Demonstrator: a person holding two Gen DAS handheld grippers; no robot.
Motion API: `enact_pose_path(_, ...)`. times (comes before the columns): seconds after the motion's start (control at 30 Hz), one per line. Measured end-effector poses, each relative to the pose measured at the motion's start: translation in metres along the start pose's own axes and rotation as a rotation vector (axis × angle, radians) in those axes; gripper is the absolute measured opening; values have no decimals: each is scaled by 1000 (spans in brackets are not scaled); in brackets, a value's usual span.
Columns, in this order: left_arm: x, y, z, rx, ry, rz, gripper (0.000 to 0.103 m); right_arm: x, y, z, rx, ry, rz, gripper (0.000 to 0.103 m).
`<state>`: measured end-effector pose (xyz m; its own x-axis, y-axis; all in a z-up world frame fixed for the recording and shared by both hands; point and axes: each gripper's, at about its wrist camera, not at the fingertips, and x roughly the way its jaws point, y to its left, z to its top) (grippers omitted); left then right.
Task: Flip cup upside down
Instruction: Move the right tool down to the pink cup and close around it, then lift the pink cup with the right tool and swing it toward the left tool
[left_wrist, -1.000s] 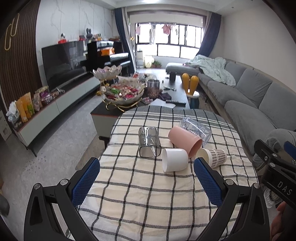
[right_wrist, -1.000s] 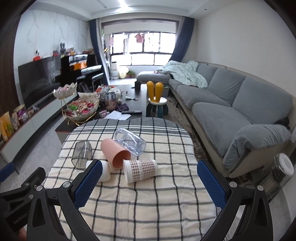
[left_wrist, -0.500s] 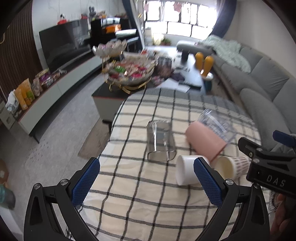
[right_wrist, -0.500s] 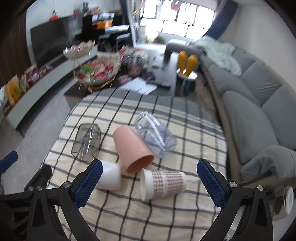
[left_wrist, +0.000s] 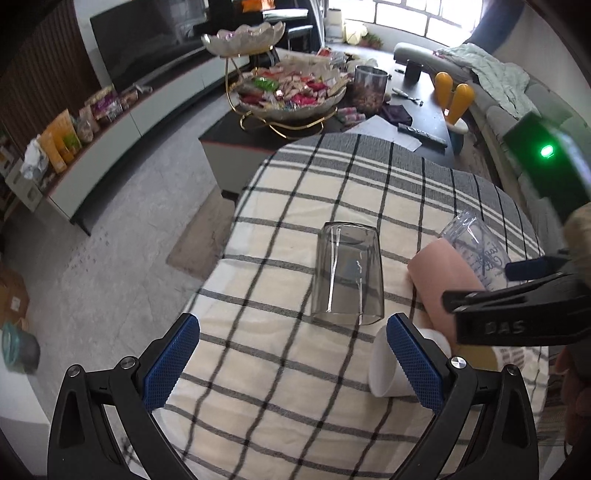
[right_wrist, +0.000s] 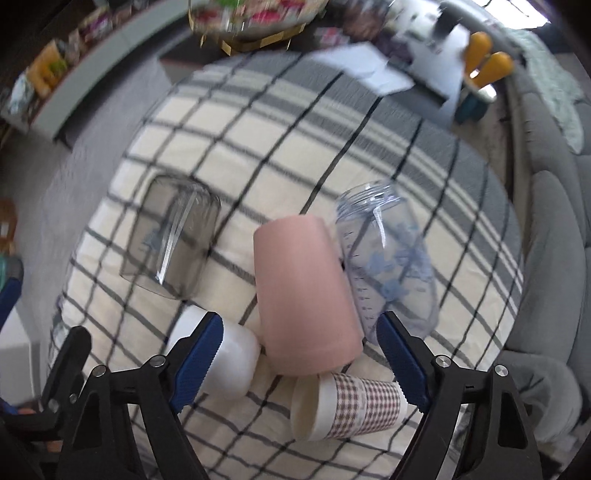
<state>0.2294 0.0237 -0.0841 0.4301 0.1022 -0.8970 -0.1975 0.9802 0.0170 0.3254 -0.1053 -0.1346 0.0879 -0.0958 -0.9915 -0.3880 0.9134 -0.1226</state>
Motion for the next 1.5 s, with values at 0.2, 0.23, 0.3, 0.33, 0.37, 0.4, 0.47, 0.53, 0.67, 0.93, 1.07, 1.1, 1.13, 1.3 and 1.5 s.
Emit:
enact_pose_path(0.2,14,-5,7,11,36,-15,103,24,-2,12,-5,112,12,85)
enact_pose_path(0.23,16,-6,8,11,39,-16,103,27,-2,14,-4,122,18,85)
enact_pose_path(0.3,20,-4,10,5,48,-17,103,32,0,17,-4,135,23,83)
enact_pose_path(0.33,22,-3,10,1,52,-18,103,34,0,18,-3,141,29,83)
enact_pose_path(0.37,24,-2,10,-4,58,-22,103,36,1,19,0,146,33,83)
enact_pose_path(0.4,25,-1,10,-8,63,-25,103,39,2,20,3,152,37,83)
enact_pose_path(0.47,28,0,10,-13,69,-26,103,44,2,22,7,155,33,83)
enact_pose_path(0.53,28,-2,9,-10,70,-25,103,49,4,23,16,153,37,81)
enact_pose_path(0.67,31,-4,8,-3,75,-32,103,56,-1,21,34,144,54,72)
enact_pose_path(0.93,25,-2,7,-6,62,-40,103,32,-10,11,89,59,63,71)
enact_pose_path(1.07,6,7,8,-7,23,-47,103,-4,-14,0,133,-7,73,71)
enact_pose_path(1.1,1,10,8,-6,11,-48,103,-13,-13,-4,151,-23,84,71)
enact_pose_path(1.13,-5,14,7,-6,-2,-47,103,-22,-12,-9,169,-40,94,71)
enact_pose_path(1.3,-32,42,-3,-6,-38,-47,103,-42,1,-44,266,-88,170,71)
enact_pose_path(1.5,-59,78,-33,31,-70,-37,103,-41,35,-93,397,-95,280,72)
